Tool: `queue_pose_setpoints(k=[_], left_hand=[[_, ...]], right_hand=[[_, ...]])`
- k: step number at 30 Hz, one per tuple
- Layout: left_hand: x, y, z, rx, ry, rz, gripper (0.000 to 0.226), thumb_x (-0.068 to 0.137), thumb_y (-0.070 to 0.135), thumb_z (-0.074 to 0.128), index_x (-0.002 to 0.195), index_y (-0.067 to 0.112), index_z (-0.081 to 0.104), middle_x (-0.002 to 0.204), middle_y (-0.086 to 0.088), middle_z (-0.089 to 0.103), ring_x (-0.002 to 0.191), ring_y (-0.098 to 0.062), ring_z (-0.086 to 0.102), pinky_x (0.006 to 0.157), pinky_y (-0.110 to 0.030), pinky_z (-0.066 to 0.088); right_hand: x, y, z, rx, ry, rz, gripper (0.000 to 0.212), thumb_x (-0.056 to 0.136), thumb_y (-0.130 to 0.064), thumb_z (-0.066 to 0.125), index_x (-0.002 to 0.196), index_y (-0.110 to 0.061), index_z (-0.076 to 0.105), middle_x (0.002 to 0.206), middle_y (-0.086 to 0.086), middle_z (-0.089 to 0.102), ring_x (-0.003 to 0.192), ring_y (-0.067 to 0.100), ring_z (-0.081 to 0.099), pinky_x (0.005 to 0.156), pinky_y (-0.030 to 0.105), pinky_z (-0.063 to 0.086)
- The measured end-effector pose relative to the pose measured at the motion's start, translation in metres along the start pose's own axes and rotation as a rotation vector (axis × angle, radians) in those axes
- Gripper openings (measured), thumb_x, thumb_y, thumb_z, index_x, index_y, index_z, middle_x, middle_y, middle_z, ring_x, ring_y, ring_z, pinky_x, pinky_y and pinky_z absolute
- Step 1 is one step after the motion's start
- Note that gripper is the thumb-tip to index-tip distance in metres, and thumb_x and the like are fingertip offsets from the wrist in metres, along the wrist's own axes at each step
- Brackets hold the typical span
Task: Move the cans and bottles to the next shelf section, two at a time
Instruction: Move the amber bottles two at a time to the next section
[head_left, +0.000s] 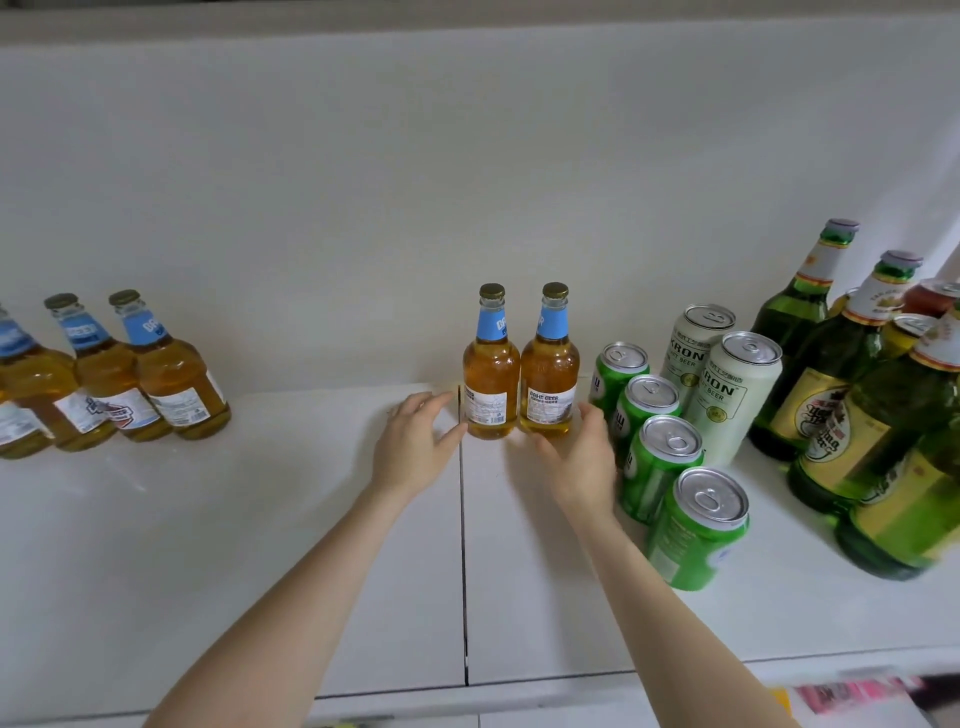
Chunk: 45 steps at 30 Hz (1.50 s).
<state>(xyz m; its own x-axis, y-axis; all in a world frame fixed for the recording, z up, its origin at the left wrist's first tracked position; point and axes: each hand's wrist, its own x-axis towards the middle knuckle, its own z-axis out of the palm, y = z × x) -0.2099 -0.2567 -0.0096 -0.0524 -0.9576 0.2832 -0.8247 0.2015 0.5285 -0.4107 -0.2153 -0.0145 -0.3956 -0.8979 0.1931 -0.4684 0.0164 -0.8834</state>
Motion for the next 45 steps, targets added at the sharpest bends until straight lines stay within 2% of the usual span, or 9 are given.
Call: queue_pose_setpoints(k=[4,10,15,17,20,26,33,39,45], left_hand=[[-0.027,-0.006,-0.016,0.297,0.069,0.132,0.049,0.091,0.039,0.059,0.135,0.015,0.058,0.141,-0.014,0.055,0.134,-0.036,0.046,0.11,-0.046,0.036],[-0.081,0.003,-0.044,0.513,-0.002,0.153,0.058,0.093,0.044,0.055,0.146,0.021,0.045,0.155,-0.01,0.039,0.147,-0.03,0.028,0.118,-0.053,0.016],[-0.141,0.01,-0.071,0.562,0.004,0.14,0.061,0.09,0.046,0.06,0.145,0.022,0.047,0.153,-0.012,0.041,0.145,-0.033,0.033,0.116,-0.058,0.023],[-0.168,0.013,-0.081,0.567,0.006,0.117,0.062,0.09,0.047,0.06,0.145,0.022,0.046,0.154,-0.013,0.04,0.145,-0.033,0.032,0.115,-0.058,0.025],[-0.209,0.016,-0.093,0.572,-0.011,0.08,0.064,0.093,0.05,0.053,0.15,0.025,0.038,0.159,-0.011,0.03,0.149,-0.032,0.023,0.119,-0.057,0.018],[-0.275,0.022,-0.121,0.616,-0.086,-0.002,0.068,0.098,0.056,0.035,0.157,0.03,0.012,0.166,-0.007,0.004,0.153,-0.028,0.001,0.121,-0.053,0.003],[-0.321,-0.006,-0.154,0.64,-0.086,-0.075,0.07,0.096,0.058,0.039,0.157,0.031,0.015,0.166,-0.008,0.007,0.153,-0.029,0.003,0.12,-0.057,0.004],[-0.343,-0.05,-0.195,0.634,-0.089,-0.1,0.07,0.095,0.057,0.043,0.156,0.031,0.02,0.165,-0.009,0.012,0.152,-0.03,0.007,0.12,-0.059,0.009],[-0.345,-0.113,-0.257,0.672,-0.131,-0.09,0.07,0.098,0.057,0.037,0.157,0.031,0.01,0.166,-0.008,0.002,0.153,-0.029,-0.001,0.12,-0.056,0.001]], right_hand=[[-0.024,-0.001,-0.009,-0.423,0.008,-0.187,0.057,0.081,-0.024,0.075,0.129,-0.007,0.05,0.124,0.014,0.059,0.113,0.037,0.054,0.086,0.048,0.05],[-0.068,-0.007,-0.03,-0.73,-0.049,-0.306,0.079,0.071,-0.038,0.08,0.139,-0.008,0.051,0.142,0.014,0.055,0.128,0.035,0.054,0.095,0.052,0.048],[-0.113,-0.018,-0.054,-0.85,-0.118,-0.365,0.082,0.077,-0.043,0.076,0.146,-0.012,0.044,0.153,0.014,0.044,0.139,0.033,0.043,0.106,0.053,0.041],[-0.132,-0.023,-0.063,-0.867,-0.178,-0.379,0.08,0.087,-0.045,0.065,0.153,-0.015,0.031,0.161,0.012,0.031,0.147,0.03,0.03,0.115,0.052,0.03],[-0.163,-0.032,-0.075,-0.885,-0.204,-0.416,0.079,0.092,-0.048,0.058,0.155,-0.017,0.024,0.164,0.009,0.024,0.15,0.029,0.022,0.119,0.05,0.021],[-0.224,-0.043,-0.079,-0.901,-0.274,-0.457,0.078,0.091,-0.05,0.059,0.155,-0.017,0.027,0.163,0.01,0.025,0.15,0.032,0.022,0.12,0.053,0.018],[-0.279,-0.069,-0.056,-0.853,-0.349,-0.487,0.078,0.094,-0.053,0.05,0.157,-0.019,0.02,0.166,0.008,0.017,0.153,0.029,0.014,0.121,0.054,0.011],[-0.316,-0.102,-0.024,-0.875,-0.423,-0.475,0.078,0.098,-0.058,0.037,0.159,-0.022,0.003,0.168,0.005,0.001,0.154,0.027,-0.001,0.122,0.053,0.002],[-0.35,-0.146,0.047,-0.854,-0.425,-0.49,0.079,0.098,-0.059,0.037,0.159,-0.022,0.003,0.168,0.006,-0.001,0.154,0.028,-0.001,0.121,0.053,0.001]])
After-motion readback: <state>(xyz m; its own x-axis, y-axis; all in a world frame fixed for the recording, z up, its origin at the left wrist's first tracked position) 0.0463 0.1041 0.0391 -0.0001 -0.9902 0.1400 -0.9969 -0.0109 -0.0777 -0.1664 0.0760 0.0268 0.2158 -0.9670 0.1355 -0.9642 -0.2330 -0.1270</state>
